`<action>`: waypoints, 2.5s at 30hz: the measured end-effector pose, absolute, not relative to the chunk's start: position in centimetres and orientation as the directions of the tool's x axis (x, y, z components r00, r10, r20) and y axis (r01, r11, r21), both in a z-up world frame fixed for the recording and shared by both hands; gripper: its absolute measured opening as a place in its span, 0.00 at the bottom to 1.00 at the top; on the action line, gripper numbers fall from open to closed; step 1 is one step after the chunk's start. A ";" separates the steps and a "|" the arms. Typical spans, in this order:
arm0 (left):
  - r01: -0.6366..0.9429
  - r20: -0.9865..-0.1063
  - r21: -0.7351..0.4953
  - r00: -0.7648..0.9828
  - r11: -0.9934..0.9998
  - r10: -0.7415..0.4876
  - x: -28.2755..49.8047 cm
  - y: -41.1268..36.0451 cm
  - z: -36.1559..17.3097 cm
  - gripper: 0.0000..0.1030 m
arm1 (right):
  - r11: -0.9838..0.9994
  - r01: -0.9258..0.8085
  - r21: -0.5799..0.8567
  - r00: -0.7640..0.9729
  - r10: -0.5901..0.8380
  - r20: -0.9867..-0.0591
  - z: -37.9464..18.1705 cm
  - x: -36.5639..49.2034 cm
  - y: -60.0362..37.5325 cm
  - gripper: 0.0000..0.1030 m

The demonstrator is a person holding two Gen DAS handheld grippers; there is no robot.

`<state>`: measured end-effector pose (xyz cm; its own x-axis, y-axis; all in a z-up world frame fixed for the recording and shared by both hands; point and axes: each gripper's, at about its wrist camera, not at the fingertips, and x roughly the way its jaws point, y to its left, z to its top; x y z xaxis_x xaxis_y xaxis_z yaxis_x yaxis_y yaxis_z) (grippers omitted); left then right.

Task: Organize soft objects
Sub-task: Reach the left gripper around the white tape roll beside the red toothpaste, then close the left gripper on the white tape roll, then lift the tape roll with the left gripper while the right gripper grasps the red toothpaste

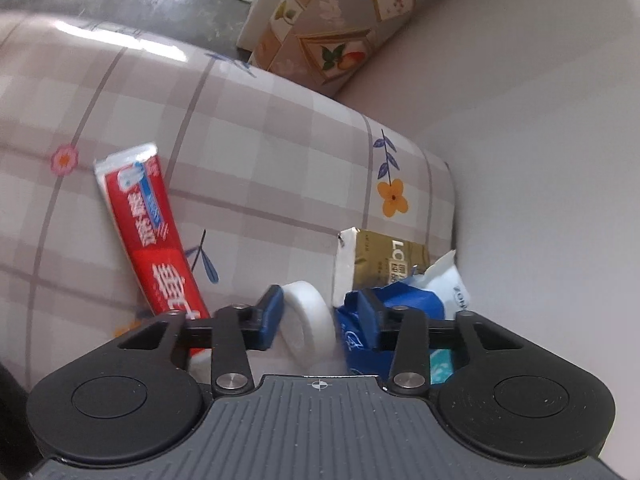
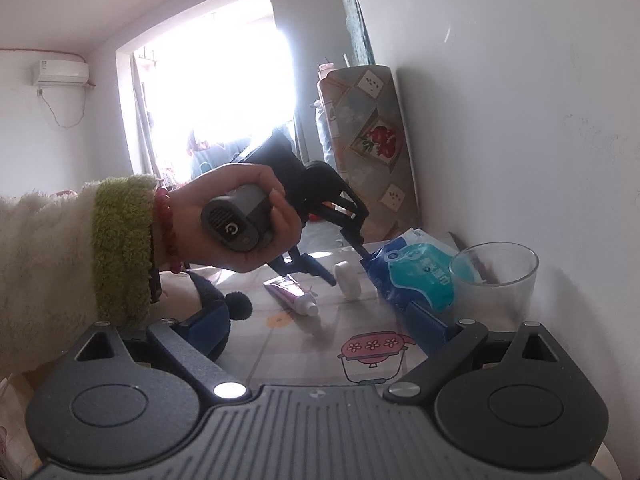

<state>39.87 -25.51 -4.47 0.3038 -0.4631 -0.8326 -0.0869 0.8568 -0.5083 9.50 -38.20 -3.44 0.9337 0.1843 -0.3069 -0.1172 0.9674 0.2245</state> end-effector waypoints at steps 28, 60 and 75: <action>0.124 -0.888 -0.332 0.294 0.935 -0.354 34.3 -28.4 -4.9 0.14 | 0.964 -0.069 0.258 0.946 0.146 -0.289 -3.3 8.5 -39.5 0.95; 0.264 -0.587 -0.433 0.644 0.862 -0.491 19.2 -8.2 7.2 0.11 | 0.915 -0.402 0.041 0.733 0.349 -0.584 -2.5 27.7 -31.3 0.58; 0.222 -0.537 -0.550 0.645 0.805 -0.544 17.4 -1.3 5.3 0.10 | 0.942 -0.335 0.005 0.599 0.217 -0.771 -6.9 34.1 -29.6 0.30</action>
<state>17.40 -1.30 5.33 0.6446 -0.5443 -0.5369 0.2220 0.8053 -0.5497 34.11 -29.63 -6.90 0.5986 0.2168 -0.7712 -0.3348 0.9423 0.0051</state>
